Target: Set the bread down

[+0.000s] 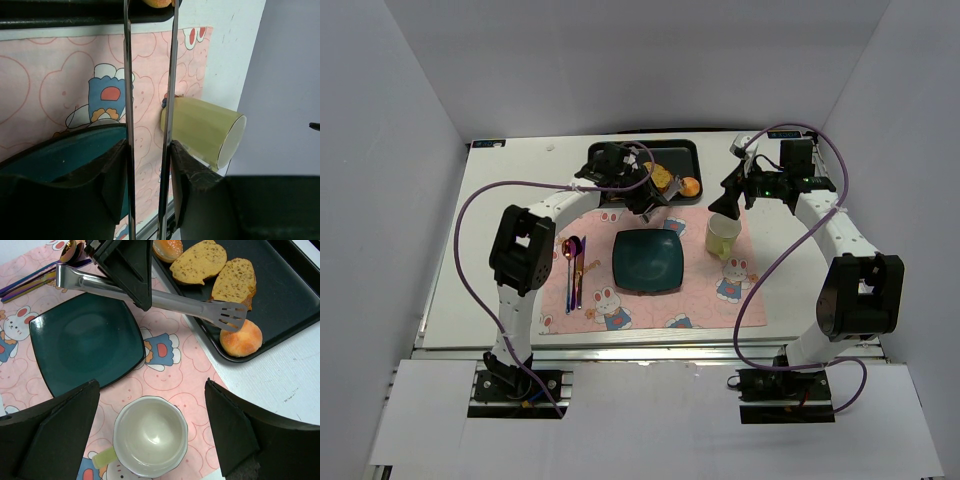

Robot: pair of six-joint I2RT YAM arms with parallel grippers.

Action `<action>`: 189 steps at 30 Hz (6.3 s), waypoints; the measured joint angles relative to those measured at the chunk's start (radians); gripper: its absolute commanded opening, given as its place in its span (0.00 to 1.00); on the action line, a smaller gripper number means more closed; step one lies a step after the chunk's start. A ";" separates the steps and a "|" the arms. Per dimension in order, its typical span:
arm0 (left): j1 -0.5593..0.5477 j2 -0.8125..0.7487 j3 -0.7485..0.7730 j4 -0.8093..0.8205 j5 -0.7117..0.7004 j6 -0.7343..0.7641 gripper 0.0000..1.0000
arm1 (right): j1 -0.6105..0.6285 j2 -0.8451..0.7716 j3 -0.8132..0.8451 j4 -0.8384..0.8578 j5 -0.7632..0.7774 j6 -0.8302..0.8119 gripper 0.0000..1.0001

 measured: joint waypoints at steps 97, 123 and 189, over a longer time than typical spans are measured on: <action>0.064 -0.789 -0.778 0.015 0.195 0.121 0.00 | -0.011 -0.007 -0.015 -0.003 -0.048 0.008 0.89; 0.079 -0.778 -0.755 -0.151 0.129 0.233 0.42 | -0.011 -0.026 -0.017 -0.010 -0.048 0.007 0.89; 0.697 -0.497 -0.848 0.178 -0.322 0.848 0.64 | 0.012 -0.043 -0.008 -0.182 -0.078 -0.110 0.89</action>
